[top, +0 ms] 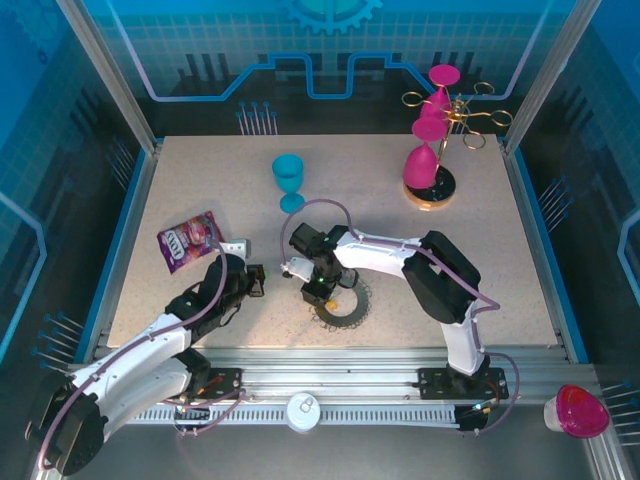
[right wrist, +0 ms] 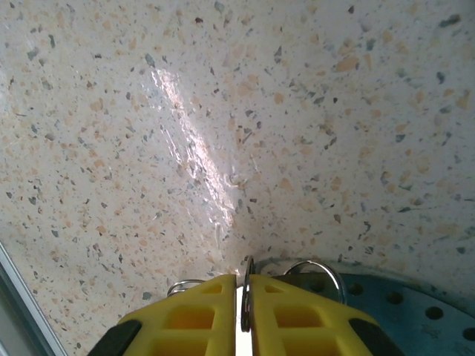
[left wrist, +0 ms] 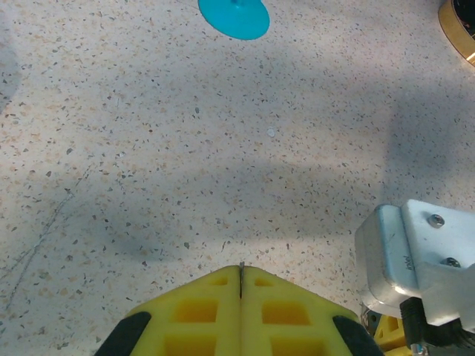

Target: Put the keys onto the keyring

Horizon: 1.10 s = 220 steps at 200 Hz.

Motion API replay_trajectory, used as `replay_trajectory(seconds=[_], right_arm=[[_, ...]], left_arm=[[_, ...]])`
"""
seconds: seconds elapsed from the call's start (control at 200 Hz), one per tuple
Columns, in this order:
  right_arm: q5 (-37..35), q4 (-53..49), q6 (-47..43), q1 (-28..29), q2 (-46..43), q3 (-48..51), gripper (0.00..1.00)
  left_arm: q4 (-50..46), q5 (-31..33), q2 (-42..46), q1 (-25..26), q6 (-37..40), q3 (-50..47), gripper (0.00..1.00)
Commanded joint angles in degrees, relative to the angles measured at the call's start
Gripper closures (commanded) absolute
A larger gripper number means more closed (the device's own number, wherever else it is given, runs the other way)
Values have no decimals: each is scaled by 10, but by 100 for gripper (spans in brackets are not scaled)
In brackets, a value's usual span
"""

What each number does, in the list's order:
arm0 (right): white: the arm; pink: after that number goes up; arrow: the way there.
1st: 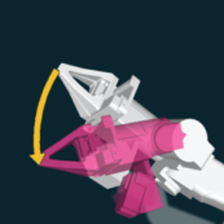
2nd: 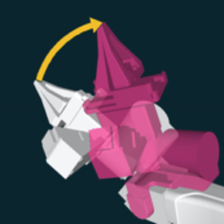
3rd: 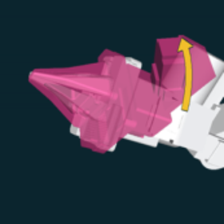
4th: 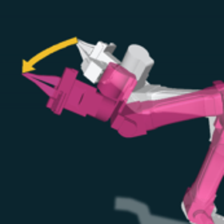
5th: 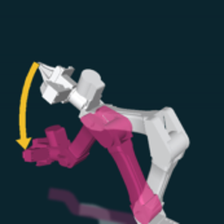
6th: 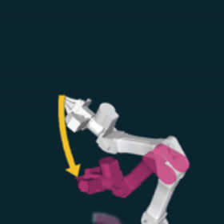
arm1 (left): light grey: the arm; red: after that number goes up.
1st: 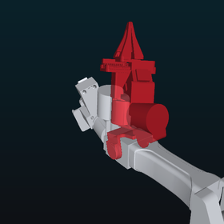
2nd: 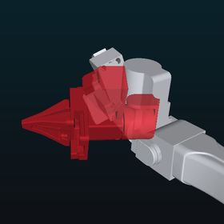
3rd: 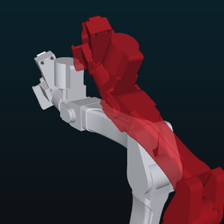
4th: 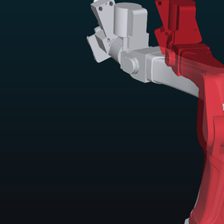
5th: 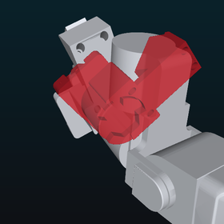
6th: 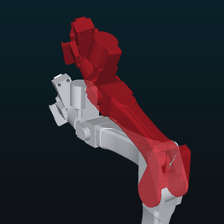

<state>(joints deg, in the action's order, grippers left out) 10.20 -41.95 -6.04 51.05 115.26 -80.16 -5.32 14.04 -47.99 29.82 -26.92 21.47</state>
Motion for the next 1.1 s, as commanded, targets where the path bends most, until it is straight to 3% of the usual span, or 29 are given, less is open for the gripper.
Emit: replay_trajectory(seconds=[0.0,0.58,0.841,1.096], right_arm=[[17,-24,-8,4,14,-14,88],[12,-66,-23,8,24,-31,89],[19,-77,-30,9,26,-36,100],[28,-18,-40,-1,-51,2,100]], left_arm=[[-4,12,8,-4,1,-7,100],[-5,12,9,-4,3,-7,100],[-9,15,12,-4,6,-3,100],[6,-7,37,-4,51,4,100]])
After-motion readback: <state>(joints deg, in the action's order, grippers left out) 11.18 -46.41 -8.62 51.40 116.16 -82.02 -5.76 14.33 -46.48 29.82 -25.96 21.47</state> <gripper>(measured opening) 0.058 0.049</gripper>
